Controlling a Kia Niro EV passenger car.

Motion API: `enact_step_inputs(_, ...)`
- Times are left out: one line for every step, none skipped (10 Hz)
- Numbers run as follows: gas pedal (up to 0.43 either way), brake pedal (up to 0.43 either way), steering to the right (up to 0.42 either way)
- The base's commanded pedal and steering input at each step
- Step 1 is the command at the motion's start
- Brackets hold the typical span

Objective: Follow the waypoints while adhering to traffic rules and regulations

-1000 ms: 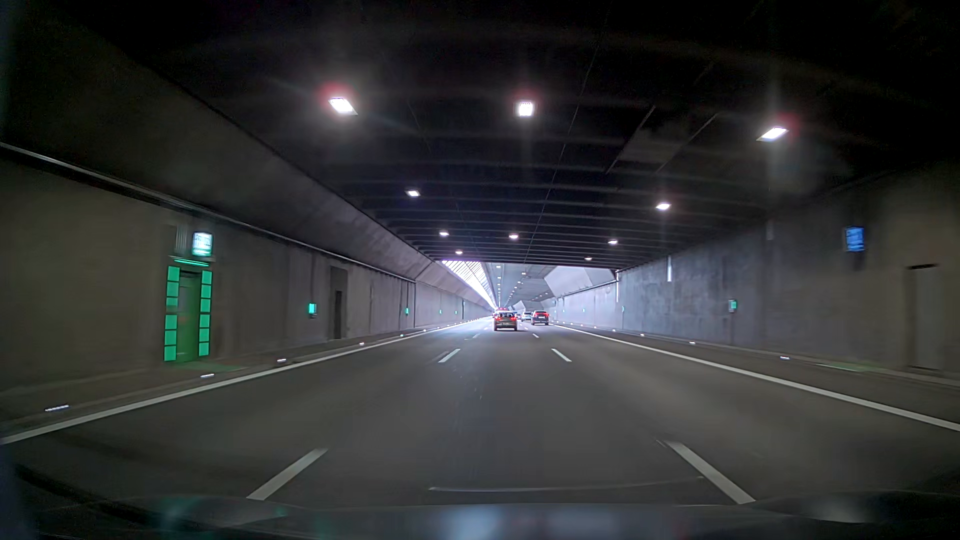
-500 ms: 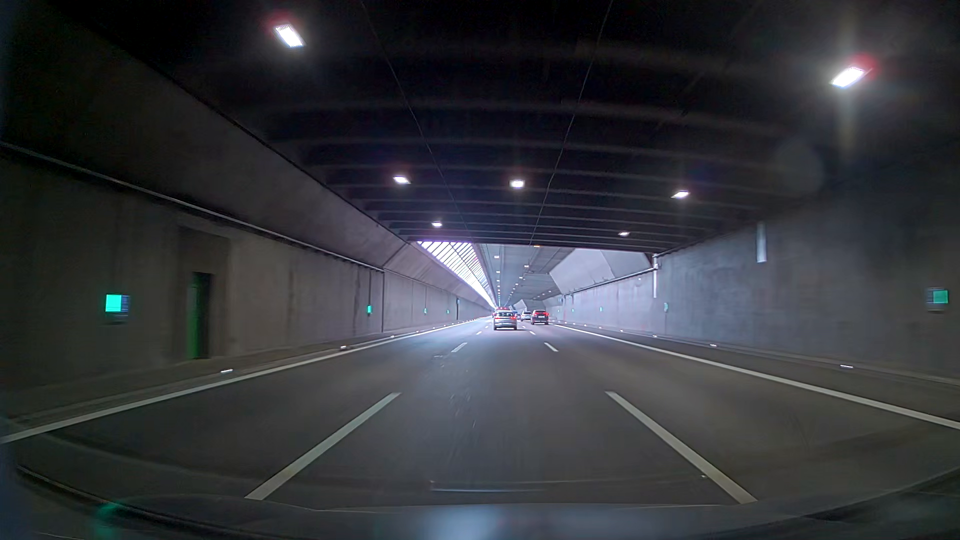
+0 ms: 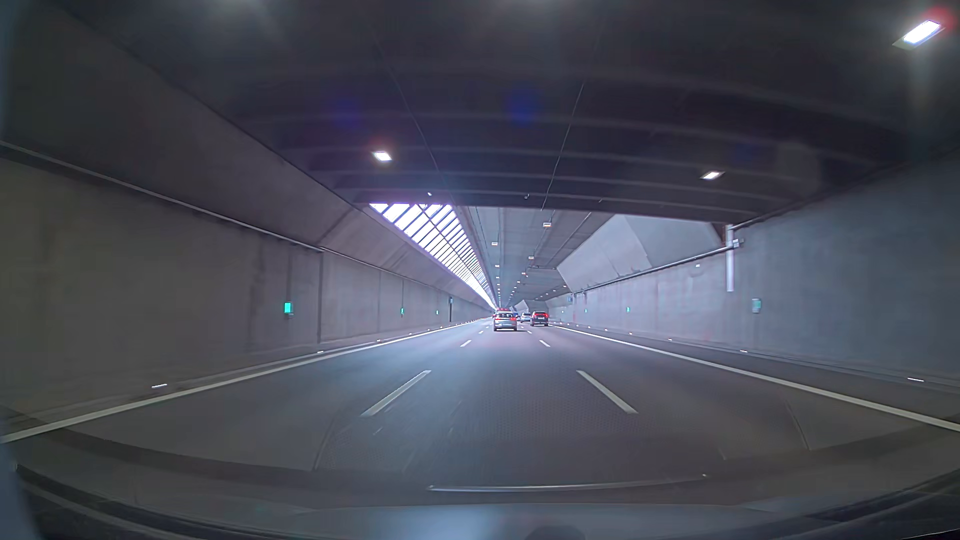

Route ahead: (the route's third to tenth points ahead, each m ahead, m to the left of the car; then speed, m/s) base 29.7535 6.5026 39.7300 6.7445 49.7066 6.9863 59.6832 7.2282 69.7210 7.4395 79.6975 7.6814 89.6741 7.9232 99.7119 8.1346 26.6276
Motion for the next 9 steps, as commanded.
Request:
enact_step_inputs(0.079, 0.0, 0.0)
enact_step_inputs(0.098, 0.0, 0.0)
enact_step_inputs(0.098, 0.0, 0.0)
enact_step_inputs(0.098, 0.0, 0.0)
enact_step_inputs(0.098, 0.0, 0.0)
enact_step_inputs(0.098, 0.0, 0.0)
enact_step_inputs(0.098, 0.0, 0.0)
enact_step_inputs(0.098, 0.0, 0.0)
enact_step_inputs(0.098, 0.0, 0.0)
